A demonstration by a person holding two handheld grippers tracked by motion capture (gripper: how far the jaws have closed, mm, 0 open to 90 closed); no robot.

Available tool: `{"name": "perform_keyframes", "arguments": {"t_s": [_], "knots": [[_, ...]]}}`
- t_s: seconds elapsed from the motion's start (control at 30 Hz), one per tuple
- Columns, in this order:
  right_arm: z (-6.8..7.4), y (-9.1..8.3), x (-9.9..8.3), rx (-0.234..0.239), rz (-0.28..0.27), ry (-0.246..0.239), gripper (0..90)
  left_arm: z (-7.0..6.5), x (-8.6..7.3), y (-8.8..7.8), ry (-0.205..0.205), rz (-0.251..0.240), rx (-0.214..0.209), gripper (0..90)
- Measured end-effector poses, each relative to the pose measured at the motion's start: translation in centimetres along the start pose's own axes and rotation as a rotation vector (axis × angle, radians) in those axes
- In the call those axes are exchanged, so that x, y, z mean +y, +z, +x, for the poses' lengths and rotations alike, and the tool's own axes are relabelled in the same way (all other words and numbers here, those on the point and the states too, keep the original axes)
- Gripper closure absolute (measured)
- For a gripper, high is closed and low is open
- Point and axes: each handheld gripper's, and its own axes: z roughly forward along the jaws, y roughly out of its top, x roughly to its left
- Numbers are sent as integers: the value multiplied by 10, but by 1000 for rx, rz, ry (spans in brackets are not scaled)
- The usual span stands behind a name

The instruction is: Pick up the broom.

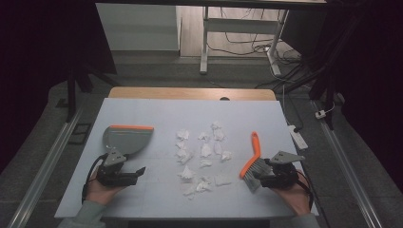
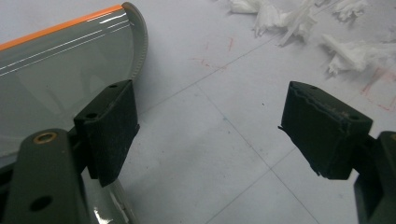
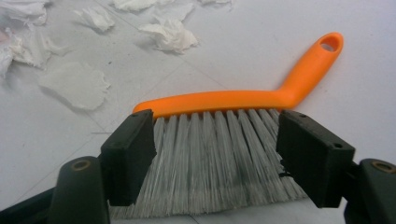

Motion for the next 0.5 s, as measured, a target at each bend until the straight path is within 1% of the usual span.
{"name": "perform_keyframes", "arguments": {"t_s": [0.1, 0.23, 0.27, 0.3, 0.37, 0.4, 0.43, 0.5], "knots": [[-4, -1, 1, 2, -5, 13, 293, 0, 0, 1, -3, 4, 2, 201], [-7, -1, 6, 1, 9, 31, 301, -1, 0, 1, -2, 6, 8, 201], [-8, 0, 11, 14, 33, 54, 314, -1, 0, 1, -3, 6, 7, 201], [-8, 0, 11, 14, 33, 54, 314, -1, -1, 1, -3, 3, 7, 201], [-8, 1, 17, 3, 57, 67, 315, -1, -2, 0, -6, 3, 4, 202], [-8, 3, 24, -4, 73, 64, 314, -1, -2, 0, -6, 5, 5, 202], [-8, 3, 24, -4, 73, 64, 314, -1, -2, 0, -8, 4, 7, 202], [-9, 5, 31, -19, 88, 68, 312, 0, -2, -1, -12, 2, 9, 202]]}}
